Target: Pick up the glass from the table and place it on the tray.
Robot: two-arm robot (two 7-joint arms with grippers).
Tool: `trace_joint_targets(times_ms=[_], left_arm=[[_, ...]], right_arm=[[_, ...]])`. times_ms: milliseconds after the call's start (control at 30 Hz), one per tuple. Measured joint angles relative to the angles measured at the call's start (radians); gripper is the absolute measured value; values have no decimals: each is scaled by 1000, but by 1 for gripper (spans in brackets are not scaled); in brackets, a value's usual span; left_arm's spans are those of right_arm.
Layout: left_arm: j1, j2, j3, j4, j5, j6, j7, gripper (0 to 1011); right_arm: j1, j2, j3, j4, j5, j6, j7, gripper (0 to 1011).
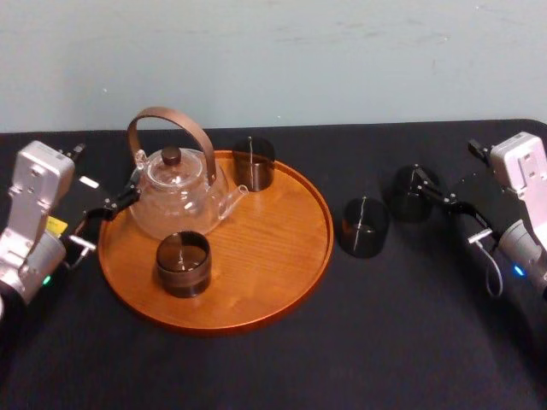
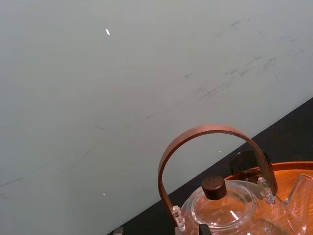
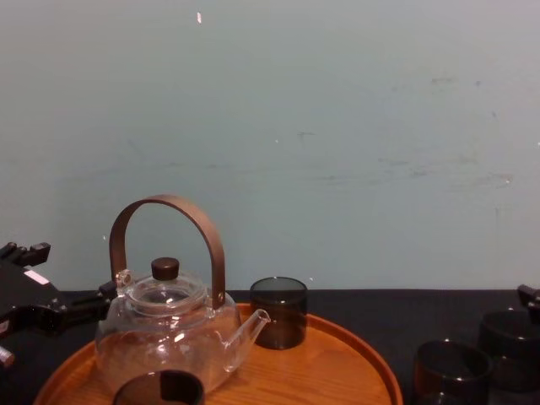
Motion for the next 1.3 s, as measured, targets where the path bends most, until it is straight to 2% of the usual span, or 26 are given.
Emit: trace_joint_targets(times_ms=[1300], left_arm=[[0,0,0,0,0,0,0,1001]], right_arm=[[0,0,0,0,0,0,0,1002]])
